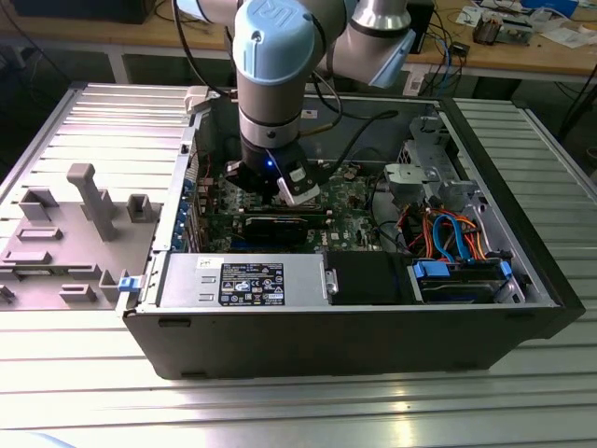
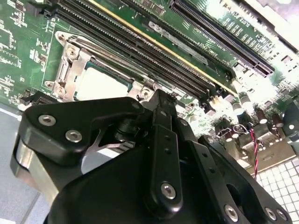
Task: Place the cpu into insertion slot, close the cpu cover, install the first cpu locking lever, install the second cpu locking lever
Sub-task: 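Install the second cpu locking lever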
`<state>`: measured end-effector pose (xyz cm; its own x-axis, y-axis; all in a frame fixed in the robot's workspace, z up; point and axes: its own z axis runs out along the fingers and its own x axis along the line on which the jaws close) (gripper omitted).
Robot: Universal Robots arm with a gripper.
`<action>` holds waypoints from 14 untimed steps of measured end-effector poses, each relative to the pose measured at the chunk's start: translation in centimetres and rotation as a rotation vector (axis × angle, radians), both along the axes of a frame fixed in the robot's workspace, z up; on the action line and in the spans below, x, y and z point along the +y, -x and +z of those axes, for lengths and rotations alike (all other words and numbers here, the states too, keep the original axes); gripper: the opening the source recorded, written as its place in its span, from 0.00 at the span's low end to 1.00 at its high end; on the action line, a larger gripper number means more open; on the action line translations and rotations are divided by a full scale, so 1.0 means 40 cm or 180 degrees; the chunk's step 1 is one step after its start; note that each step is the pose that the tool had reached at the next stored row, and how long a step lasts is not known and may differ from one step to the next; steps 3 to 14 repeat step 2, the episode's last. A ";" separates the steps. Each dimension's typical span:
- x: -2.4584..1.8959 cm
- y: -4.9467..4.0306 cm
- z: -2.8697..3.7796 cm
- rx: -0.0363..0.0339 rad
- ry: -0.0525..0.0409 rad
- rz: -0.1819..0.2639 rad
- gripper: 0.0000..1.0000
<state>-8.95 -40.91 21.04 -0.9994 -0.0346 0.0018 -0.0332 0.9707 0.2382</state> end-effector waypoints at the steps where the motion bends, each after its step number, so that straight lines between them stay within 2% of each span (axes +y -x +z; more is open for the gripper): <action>1: 0.000 0.000 0.000 0.0000 0.0000 0.0000 0.11; 14: 0.000 0.000 0.000 0.0000 0.0000 0.0000 0.11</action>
